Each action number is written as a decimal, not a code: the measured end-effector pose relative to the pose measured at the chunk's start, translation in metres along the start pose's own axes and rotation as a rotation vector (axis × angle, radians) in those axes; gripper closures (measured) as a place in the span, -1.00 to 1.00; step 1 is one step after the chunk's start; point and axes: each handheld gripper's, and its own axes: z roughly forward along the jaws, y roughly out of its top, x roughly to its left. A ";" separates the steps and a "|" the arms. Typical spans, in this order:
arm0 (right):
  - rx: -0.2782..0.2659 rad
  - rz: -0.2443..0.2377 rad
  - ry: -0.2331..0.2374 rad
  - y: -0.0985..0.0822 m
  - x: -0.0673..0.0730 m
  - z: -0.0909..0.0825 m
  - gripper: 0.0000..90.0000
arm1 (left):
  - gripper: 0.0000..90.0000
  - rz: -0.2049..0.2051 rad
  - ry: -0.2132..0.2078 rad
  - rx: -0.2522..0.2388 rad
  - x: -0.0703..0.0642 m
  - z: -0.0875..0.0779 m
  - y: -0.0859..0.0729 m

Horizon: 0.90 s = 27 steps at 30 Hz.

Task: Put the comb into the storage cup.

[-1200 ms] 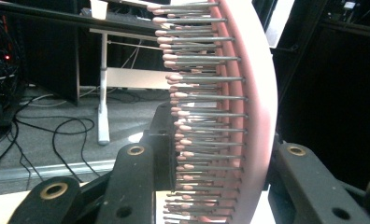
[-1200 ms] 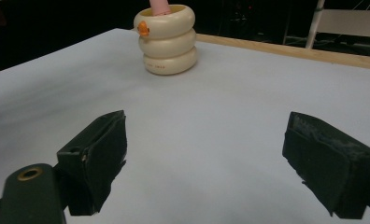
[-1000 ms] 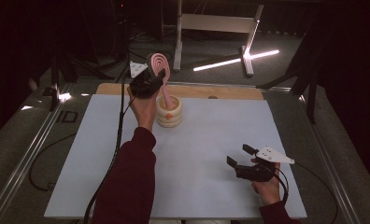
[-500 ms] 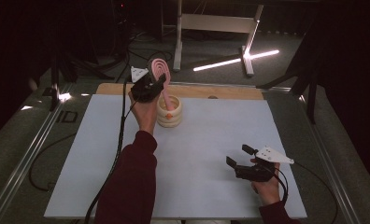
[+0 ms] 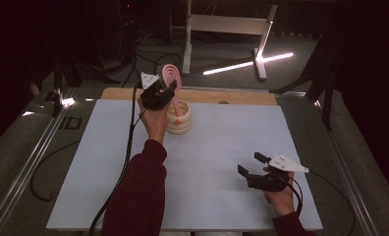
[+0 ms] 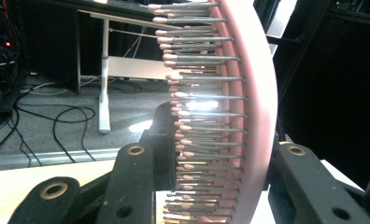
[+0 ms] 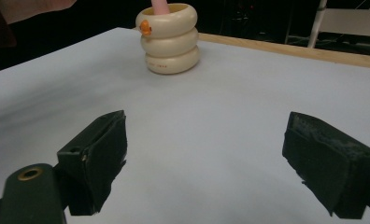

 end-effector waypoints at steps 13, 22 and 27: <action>-0.001 0.001 0.004 0.000 0.000 0.000 -0.69 | 0.42 0.009 0.000 0.020 -0.004 0.006 -0.006; -0.004 0.006 0.006 0.000 0.000 0.000 -0.69 | 0.42 0.014 0.008 0.039 -0.005 0.011 -0.013; -0.004 0.005 0.007 0.000 0.000 0.001 -0.69 | 0.42 0.029 0.013 0.050 -0.006 0.013 -0.016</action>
